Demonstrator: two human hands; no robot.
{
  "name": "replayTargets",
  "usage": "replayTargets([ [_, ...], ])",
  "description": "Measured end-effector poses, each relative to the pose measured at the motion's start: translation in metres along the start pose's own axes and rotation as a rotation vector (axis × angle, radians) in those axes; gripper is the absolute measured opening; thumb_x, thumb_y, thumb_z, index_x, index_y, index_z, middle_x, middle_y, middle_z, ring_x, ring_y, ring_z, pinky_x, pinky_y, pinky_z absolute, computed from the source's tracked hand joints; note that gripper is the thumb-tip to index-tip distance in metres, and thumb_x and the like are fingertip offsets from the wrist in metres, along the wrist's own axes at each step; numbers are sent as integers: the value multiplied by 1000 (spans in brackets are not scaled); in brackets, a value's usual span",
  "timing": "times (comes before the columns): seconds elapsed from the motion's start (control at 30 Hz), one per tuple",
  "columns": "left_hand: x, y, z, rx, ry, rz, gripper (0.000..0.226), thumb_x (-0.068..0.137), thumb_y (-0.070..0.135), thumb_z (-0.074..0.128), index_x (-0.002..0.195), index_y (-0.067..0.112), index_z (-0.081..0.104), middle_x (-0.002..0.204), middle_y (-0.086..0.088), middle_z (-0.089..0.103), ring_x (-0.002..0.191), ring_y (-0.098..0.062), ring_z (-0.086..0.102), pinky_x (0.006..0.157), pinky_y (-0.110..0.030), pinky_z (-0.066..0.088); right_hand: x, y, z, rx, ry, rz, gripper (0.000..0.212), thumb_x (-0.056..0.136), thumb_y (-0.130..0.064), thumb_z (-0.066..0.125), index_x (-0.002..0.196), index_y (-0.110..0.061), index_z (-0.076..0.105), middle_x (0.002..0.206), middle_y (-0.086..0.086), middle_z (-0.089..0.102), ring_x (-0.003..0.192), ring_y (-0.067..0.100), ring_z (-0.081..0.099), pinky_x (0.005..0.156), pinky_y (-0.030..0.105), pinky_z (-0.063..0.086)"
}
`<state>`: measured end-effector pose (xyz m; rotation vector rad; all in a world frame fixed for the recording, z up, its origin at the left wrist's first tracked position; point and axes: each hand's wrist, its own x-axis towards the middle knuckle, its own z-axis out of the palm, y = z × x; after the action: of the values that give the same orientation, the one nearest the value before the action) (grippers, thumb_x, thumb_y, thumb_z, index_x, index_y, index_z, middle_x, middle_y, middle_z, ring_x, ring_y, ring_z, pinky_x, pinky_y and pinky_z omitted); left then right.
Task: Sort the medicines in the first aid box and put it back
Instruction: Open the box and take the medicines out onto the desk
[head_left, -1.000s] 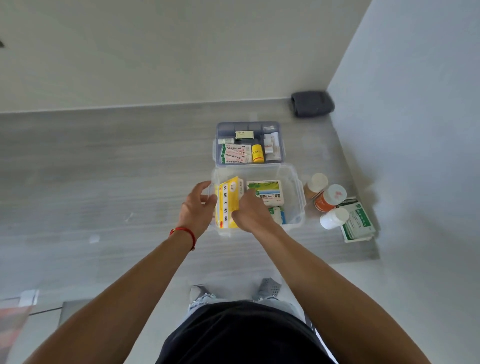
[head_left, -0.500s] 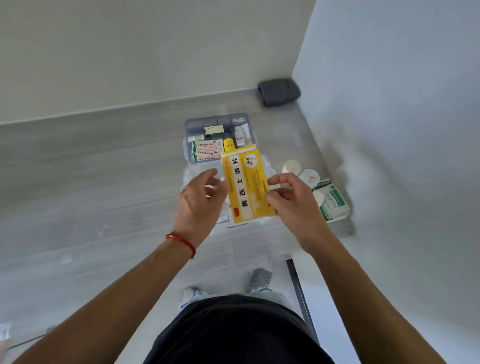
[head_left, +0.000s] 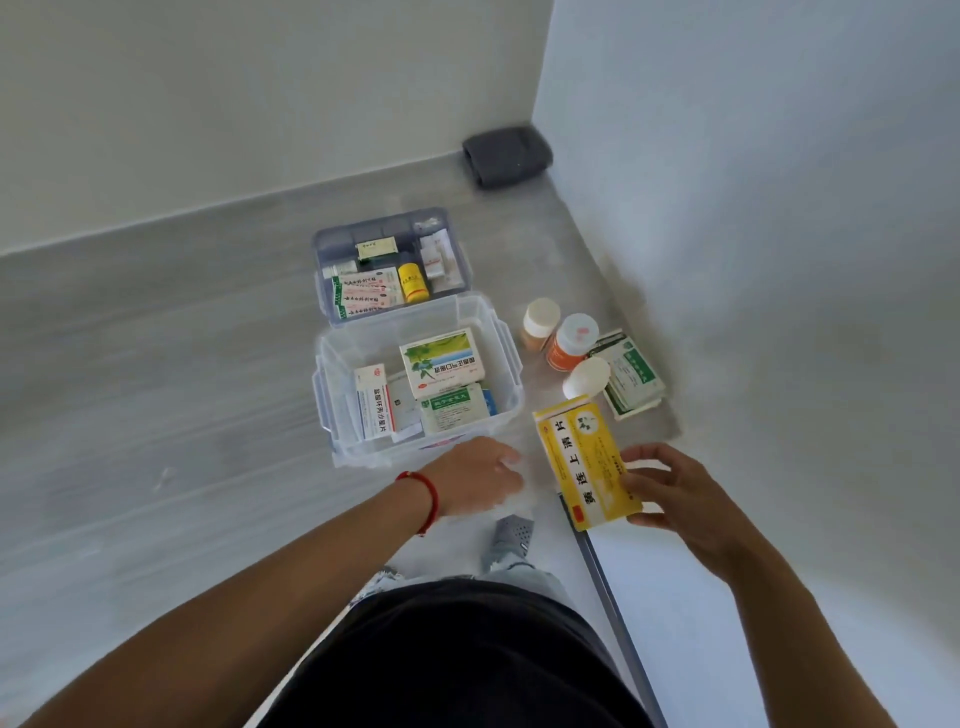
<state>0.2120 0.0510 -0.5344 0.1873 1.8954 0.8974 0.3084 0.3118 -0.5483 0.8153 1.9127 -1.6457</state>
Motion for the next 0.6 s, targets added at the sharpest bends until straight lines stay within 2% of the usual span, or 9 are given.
replayTargets([
  [0.03,-1,-7,-5,26,14,-8,43,93,22,56,136,16,57,107,1,67,86,-8,66,79,-22,53,9,5,5,4,-1,27,17,101,-15,64,117,-18,63,103,5,80,92,20,78,71,32,60],
  [0.1,-5,-22,-13,28,23,-28,41,93,24,56,134,20,59,114,2,64,94,-10,65,88,-28,55,27,11,18,19,23,47,18,99,-12,64,116,-17,64,103,7,79,84,14,78,63,25,59],
  [0.17,-11,-36,-20,10,27,-42,38,94,24,55,132,22,60,116,2,65,98,-12,66,92,-32,57,43,11,32,39,86,34,18,98,-6,63,113,-15,65,106,9,77,81,13,77,60,24,59],
  [0.27,-23,-51,-26,22,53,-36,31,94,25,56,125,27,61,117,4,65,98,-10,65,93,-32,57,55,7,50,-74,189,-44,18,96,-4,60,109,-15,66,109,8,76,94,24,75,76,38,64],
  [0.33,-33,-58,-27,61,91,-10,25,94,27,55,117,35,61,121,9,63,100,-7,62,93,-26,54,52,-2,58,-315,243,-106,14,96,-10,59,107,-14,66,109,4,74,98,22,70,86,41,59],
  [0.4,-48,-63,-31,135,139,30,20,94,31,54,110,43,59,119,14,63,95,-2,62,81,-12,49,44,-13,62,-627,275,-225,14,96,-11,58,109,-11,65,110,7,67,100,22,61,85,36,51],
  [0.47,-63,-64,-39,182,228,78,18,94,30,55,103,44,62,119,14,65,98,-6,64,74,-7,45,30,-29,66,-781,329,-375,13,98,-12,58,109,-10,65,110,6,64,101,23,60,82,33,50],
  [0.53,-76,-58,-51,132,404,127,19,93,24,59,93,41,67,111,14,68,94,-11,67,68,-9,49,11,-59,75,-710,395,-565,10,100,-17,60,105,-16,68,103,-3,67,93,17,66,79,28,56],
  [0.6,-78,-51,-64,49,628,180,23,91,15,62,86,35,72,94,22,70,81,-1,69,61,-6,49,0,-94,90,-563,375,-795,9,99,-23,60,100,-21,69,96,-14,68,84,8,67,74,15,54],
])
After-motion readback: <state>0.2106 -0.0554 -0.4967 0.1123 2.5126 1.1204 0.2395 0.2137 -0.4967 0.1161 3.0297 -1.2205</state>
